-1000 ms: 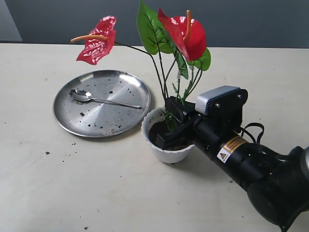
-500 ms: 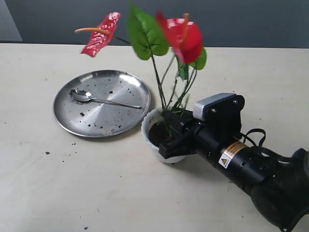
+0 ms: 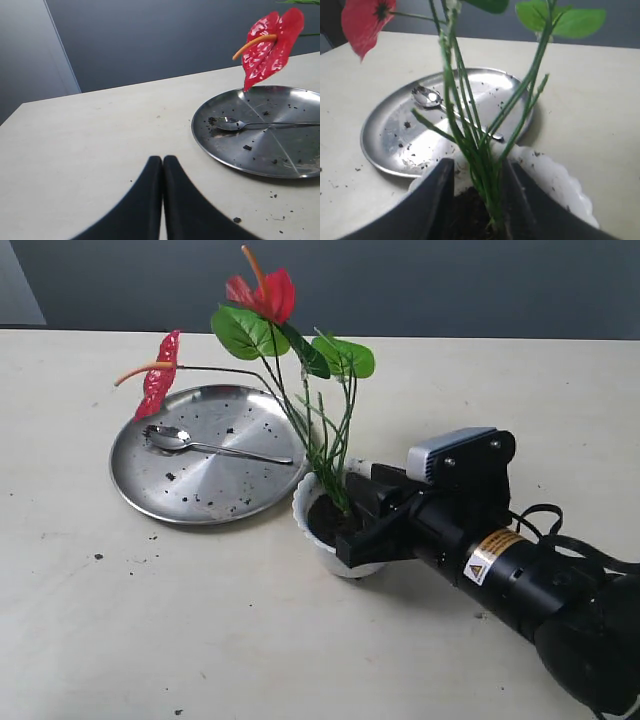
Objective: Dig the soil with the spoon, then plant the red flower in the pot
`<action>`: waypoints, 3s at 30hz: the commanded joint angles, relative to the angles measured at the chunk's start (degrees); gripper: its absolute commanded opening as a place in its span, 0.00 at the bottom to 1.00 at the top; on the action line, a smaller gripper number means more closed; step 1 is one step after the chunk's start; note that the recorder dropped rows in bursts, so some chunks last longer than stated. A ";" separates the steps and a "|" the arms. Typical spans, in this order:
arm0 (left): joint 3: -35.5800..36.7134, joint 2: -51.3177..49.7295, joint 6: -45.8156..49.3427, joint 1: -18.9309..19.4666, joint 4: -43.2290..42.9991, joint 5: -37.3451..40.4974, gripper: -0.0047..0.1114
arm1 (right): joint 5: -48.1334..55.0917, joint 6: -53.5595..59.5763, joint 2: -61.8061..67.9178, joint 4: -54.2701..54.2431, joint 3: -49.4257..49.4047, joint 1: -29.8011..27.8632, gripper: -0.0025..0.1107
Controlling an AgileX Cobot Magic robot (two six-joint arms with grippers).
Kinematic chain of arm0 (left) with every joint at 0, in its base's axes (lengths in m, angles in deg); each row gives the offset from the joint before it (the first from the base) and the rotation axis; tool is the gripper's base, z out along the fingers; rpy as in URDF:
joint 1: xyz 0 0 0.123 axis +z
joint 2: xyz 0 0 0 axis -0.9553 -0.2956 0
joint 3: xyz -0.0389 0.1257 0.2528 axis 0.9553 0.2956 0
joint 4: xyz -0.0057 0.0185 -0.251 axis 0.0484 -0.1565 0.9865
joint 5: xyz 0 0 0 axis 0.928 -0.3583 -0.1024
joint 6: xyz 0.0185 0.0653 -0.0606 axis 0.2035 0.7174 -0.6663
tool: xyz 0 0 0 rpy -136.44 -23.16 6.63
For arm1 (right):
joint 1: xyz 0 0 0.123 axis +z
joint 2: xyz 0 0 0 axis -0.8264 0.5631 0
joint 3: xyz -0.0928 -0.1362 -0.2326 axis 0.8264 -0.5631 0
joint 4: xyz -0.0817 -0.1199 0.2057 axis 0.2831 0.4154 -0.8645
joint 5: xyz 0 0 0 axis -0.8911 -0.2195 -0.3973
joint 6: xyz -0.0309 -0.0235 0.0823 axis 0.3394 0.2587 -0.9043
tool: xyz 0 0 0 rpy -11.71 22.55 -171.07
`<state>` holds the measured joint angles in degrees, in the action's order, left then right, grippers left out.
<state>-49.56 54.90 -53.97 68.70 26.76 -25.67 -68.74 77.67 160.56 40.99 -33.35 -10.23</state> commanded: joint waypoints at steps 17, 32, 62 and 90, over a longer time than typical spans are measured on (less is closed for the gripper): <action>-0.15 -0.19 -0.21 -0.13 0.29 -0.39 0.05 | 60.29 44.36 -20.98 -24.04 25.82 -28.16 0.02; -0.15 -0.19 -0.21 -0.13 0.29 -0.39 0.05 | 59.24 44.15 -21.06 -23.85 28.34 -40.33 0.02; -0.15 -0.19 -0.21 -0.13 0.29 -0.39 0.05 | 58.91 44.03 -52.57 9.87 21.10 -40.11 0.02; -0.15 -0.19 -0.21 -0.13 0.29 -0.39 0.05 | 76.23 43.92 -90.63 13.14 -19.36 -40.11 0.02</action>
<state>-49.56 54.90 -53.97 68.70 26.76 -25.67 2.99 121.57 70.30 54.83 -52.60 -50.20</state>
